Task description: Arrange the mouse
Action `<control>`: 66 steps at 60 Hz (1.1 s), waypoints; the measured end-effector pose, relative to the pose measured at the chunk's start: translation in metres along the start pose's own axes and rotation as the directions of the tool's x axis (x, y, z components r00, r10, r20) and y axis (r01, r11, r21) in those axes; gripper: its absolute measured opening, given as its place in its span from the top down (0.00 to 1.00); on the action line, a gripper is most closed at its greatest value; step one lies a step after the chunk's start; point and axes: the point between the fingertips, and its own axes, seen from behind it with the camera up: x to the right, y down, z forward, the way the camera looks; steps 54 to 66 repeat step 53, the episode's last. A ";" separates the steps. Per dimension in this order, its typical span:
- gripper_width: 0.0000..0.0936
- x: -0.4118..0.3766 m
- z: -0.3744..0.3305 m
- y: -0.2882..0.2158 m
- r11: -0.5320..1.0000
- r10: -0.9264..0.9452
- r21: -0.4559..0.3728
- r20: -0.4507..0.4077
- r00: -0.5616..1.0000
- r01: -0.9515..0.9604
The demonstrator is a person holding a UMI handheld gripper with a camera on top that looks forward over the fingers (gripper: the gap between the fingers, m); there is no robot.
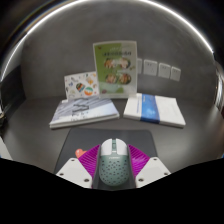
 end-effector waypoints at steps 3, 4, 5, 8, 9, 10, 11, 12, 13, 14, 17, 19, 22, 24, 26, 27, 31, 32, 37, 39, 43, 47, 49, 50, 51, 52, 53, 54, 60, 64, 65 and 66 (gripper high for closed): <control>0.55 -0.006 0.010 0.018 0.999 0.008 -0.032 -0.016 1.000 -0.009; 0.54 -0.007 0.012 0.024 0.999 0.009 -0.039 -0.021 1.000 -0.010; 0.54 -0.007 0.014 0.029 0.999 0.008 -0.045 -0.026 1.000 -0.010; 0.54 -0.006 0.020 0.041 0.998 -0.001 -0.062 -0.044 0.999 -0.002; 0.53 -0.006 0.020 0.044 0.998 -0.007 -0.070 -0.047 0.999 0.004; 0.53 -0.007 0.021 0.040 0.999 -0.002 -0.047 -0.048 0.999 -0.001; 0.53 -0.007 0.021 0.039 0.999 0.002 -0.037 -0.049 0.999 -0.004; 0.54 -0.007 0.020 0.040 0.999 0.006 -0.036 -0.050 0.999 -0.007; 0.54 -0.007 0.021 0.041 0.999 0.008 -0.041 -0.049 0.999 -0.010; 0.53 -0.007 0.021 0.040 0.999 0.012 -0.033 -0.047 0.999 -0.013; 0.51 -0.008 0.021 0.041 0.999 0.020 -0.028 -0.040 0.999 -0.021; 0.47 -0.007 0.022 0.041 0.999 0.032 -0.023 -0.037 0.999 -0.033; 0.38 -0.007 0.021 0.041 0.998 0.053 -0.030 -0.042 0.998 -0.054; 0.27 -0.007 0.018 0.043 0.997 0.059 -0.051 -0.041 0.997 -0.061; 0.16 -0.009 0.014 0.043 0.996 0.059 -0.064 -0.034 0.998 -0.061; 0.10 -0.010 0.010 0.039 0.996 0.059 -0.062 -0.029 0.998 -0.061; 0.12 -0.014 -0.011 0.013 0.999 0.036 -0.004 -0.006 0.999 -0.036; 0.11 -0.015 -0.018 0.007 1.000 0.027 0.008 -0.002 1.000 -0.027; 0.11 -0.014 -0.059 -0.011 0.998 -0.035 0.060 -0.016 0.999 0.036; 0.11 -0.016 -0.075 -0.012 0.995 -0.068 0.073 -0.015 0.998 0.069; 0.10 -0.022 -0.107 -0.003 0.991 -0.107 0.083 -0.002 0.994 0.106; 0.11 -0.032 -0.134 0.017 0.989 -0.129 0.077 0.022 0.991 0.127; 0.11 -0.039 -0.145 0.030 0.989 -0.141 0.058 0.029 0.990 0.139; 0.11 -0.042 -0.151 0.037 0.988 -0.146 0.048 0.032 0.989 0.144; 0.11 -0.045 -0.156 0.044 0.988 -0.150 0.039 0.036 0.988 0.149; 0.11 -0.049 -0.161 0.050 0.988 -0.155 0.033 0.041 0.987 0.154; 0.11 -0.053 -0.166 0.056 0.987 -0.161 0.028 0.049 0.986 0.159; 0.11 -0.053 -0.166 0.056 0.987 -0.161 0.028 0.049 0.986 0.159; 0.11 -0.053 -0.166 0.056 0.987 -0.161 0.028 0.049 0.986 0.159; 0.11 -0.053 -0.166 0.056 0.987 -0.161 0.028 0.049 0.986 0.159; 0.11 -0.053 -0.166 0.056 0.987 -0.161 0.028 0.049 0.986 0.159; 0.11 -0.053 -0.166 0.056 0.987 -0.161 0.028 0.049 0.986 0.159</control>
